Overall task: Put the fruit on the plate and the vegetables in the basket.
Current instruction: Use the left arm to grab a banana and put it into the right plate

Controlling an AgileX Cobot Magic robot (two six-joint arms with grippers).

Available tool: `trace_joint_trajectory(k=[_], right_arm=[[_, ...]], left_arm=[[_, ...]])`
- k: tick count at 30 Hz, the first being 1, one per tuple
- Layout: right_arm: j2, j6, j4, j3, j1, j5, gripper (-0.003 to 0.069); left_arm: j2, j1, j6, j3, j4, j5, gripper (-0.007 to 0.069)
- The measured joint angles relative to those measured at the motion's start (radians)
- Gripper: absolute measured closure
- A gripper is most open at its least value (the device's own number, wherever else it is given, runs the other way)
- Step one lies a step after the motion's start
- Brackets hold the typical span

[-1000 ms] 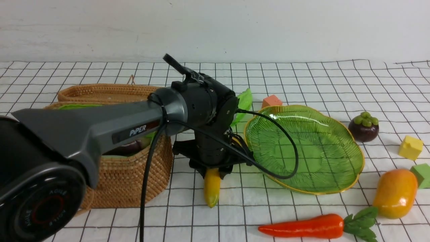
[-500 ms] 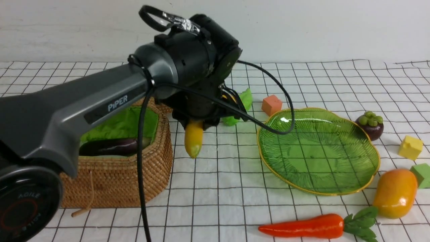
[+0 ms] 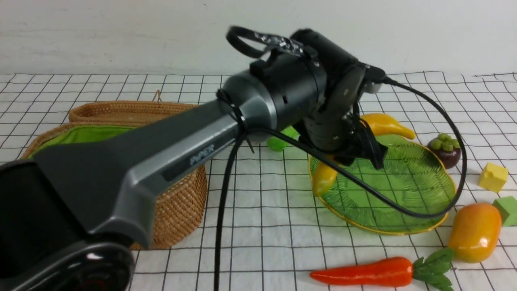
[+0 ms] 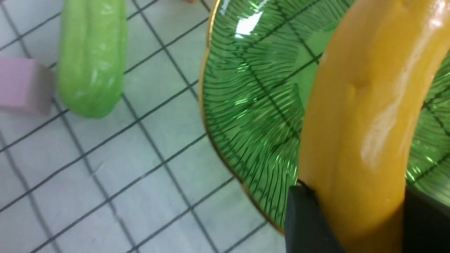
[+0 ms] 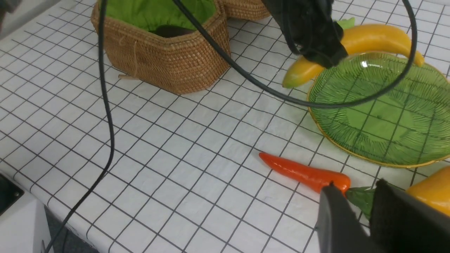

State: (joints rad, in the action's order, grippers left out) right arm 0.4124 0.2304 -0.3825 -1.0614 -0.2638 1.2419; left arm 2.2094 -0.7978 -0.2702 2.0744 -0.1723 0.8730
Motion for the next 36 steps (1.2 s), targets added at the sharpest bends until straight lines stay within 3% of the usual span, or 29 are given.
trace_joint_trajectory(k=[2,8,11,17,22,36], right_arm=[[0.0,0.0,-0.001,0.0,0.0,0.0,0.0477],[0.0,0.0,-0.01,0.0,0.0,0.004,0.0476],[0.0,0.0,-0.011,0.0,0.0,0.005,0.0476],[0.0,0.0,-0.012,0.0,0.0,0.017,0.0476],[0.0,0.0,-0.014,0.0,0.0,0.021,0.0476],[0.0,0.0,-0.03,0.0,0.0,0.021,0.0476]], left_arm=[[0.021,0.0,0.016,0.0,0.003,-0.035,0.0324],[0.072,-0.033,0.331,0.0,0.016,-0.189,0.0324],[0.105,-0.042,0.371,0.0,0.022,-0.211,0.0324],[0.15,-0.039,0.381,0.0,-0.011,-0.218,0.0316],[0.156,-0.037,0.363,0.0,-0.034,-0.19,0.0228],[0.146,-0.021,0.27,0.0,-0.104,-0.081,0.0221]])
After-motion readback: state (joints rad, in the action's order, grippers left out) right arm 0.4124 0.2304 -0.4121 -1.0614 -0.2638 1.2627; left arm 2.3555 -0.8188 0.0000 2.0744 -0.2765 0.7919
